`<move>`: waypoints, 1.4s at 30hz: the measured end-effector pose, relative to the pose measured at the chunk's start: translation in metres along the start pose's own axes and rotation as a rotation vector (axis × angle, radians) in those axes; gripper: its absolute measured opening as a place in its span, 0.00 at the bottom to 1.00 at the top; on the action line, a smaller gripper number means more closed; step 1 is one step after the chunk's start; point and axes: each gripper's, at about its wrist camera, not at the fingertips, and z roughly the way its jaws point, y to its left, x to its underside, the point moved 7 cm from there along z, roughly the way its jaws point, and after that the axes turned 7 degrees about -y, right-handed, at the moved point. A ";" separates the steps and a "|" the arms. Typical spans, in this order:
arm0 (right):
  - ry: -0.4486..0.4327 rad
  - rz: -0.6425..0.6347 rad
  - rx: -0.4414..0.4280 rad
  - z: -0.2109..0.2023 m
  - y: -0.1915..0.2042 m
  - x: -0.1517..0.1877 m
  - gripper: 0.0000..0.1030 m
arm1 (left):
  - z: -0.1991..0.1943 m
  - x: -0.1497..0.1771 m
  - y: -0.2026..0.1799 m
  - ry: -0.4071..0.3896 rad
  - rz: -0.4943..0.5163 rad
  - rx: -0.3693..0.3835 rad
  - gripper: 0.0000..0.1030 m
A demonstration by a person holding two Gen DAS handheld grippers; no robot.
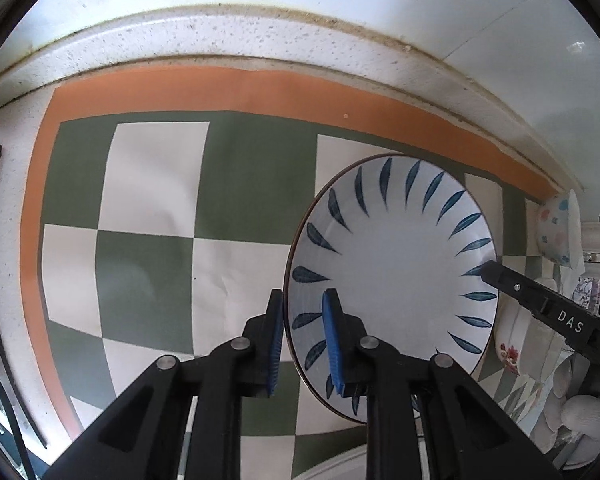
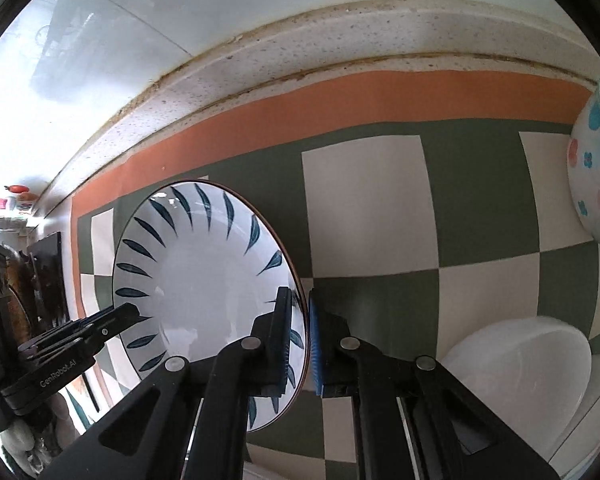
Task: Organize plates and bowls
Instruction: 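Grip all three plate rims with both tools and lift the stack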
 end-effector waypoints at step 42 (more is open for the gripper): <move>-0.010 -0.111 -0.140 -0.120 -0.020 0.212 0.10 | -0.080 0.194 -0.023 -0.044 0.022 0.002 0.16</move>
